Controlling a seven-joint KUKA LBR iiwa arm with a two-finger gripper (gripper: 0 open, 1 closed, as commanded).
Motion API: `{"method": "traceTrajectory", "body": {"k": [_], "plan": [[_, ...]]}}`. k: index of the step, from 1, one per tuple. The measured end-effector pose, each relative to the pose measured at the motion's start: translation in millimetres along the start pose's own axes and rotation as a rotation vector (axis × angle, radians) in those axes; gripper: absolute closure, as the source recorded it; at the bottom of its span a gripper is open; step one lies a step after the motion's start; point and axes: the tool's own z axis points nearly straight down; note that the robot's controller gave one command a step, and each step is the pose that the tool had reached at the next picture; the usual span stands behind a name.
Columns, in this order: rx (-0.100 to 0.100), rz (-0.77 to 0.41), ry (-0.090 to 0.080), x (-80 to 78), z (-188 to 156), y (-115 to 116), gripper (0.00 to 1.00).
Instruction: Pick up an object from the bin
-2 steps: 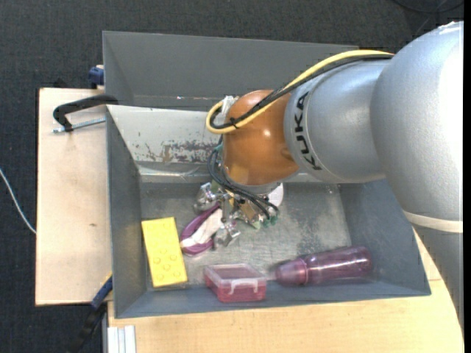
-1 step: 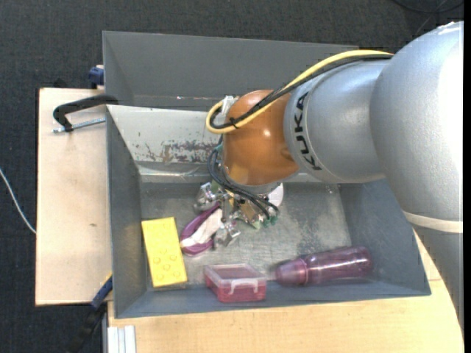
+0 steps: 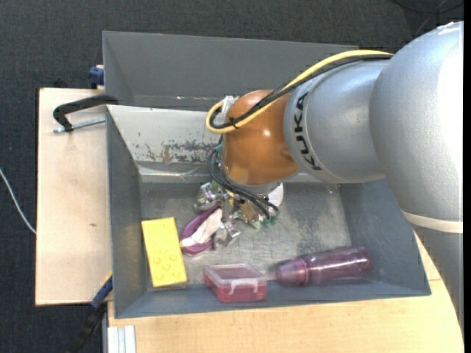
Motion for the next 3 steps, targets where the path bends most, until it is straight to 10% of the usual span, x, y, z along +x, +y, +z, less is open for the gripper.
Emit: {"method": "traceTrajectory", "body": {"k": [3], "plan": [[0.0,0.0,-0.001,-0.2,0.1,0.1,1.0]]}}
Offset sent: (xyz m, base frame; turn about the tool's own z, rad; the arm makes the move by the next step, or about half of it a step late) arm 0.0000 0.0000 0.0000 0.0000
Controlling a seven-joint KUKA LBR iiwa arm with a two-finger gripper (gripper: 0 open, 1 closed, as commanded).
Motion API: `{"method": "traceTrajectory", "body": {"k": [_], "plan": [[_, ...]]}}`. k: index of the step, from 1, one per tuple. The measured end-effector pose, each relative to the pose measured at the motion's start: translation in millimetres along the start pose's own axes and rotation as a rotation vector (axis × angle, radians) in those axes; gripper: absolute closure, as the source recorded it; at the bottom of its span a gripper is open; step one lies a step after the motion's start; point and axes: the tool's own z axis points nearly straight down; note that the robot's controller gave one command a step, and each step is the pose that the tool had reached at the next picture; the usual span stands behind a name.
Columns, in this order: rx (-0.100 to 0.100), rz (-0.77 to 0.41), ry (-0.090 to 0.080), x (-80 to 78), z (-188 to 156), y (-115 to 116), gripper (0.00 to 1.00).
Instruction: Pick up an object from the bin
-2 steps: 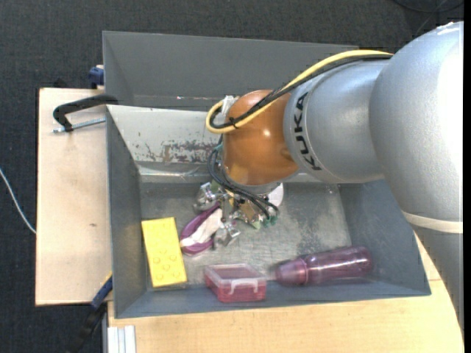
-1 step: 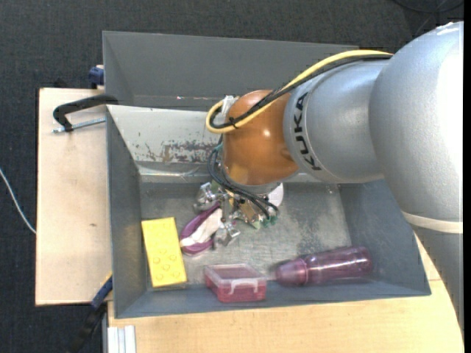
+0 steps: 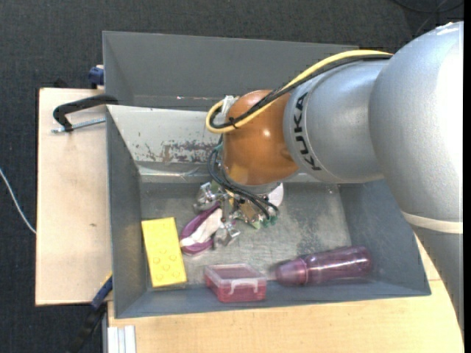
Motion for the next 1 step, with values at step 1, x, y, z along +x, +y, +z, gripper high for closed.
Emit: {"method": "traceTrajectory", "body": {"k": [1], "plan": [[0.0,0.0,0.0,0.0,0.0,0.0,1.0]]}}
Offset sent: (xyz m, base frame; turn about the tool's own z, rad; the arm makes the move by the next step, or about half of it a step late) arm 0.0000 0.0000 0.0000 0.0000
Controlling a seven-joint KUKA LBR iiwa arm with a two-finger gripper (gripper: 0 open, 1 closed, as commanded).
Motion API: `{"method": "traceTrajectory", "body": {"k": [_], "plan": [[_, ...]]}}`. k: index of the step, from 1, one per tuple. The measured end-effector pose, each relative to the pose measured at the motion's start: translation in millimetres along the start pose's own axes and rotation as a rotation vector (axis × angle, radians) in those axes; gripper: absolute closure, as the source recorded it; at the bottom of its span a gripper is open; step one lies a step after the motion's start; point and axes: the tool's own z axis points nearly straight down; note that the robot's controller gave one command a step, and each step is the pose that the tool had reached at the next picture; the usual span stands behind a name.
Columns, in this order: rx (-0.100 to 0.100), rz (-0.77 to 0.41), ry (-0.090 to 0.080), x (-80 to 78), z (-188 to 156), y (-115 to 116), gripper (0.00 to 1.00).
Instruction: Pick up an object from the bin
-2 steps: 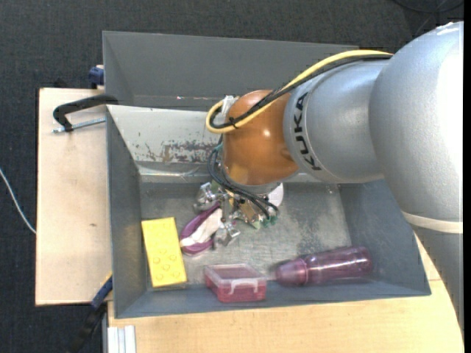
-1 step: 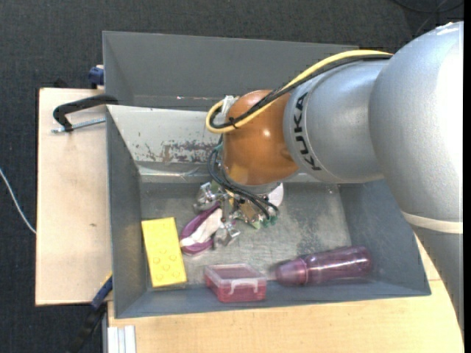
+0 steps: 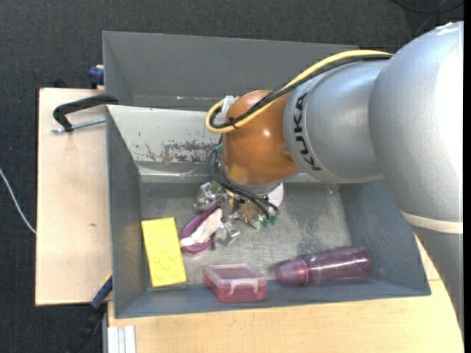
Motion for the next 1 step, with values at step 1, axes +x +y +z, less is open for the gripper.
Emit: {"method": "traceTrajectory", "body": {"k": [1], "plan": [[0.0,0.0,0.0,0.0,0.0,0.0,1.0]]}}
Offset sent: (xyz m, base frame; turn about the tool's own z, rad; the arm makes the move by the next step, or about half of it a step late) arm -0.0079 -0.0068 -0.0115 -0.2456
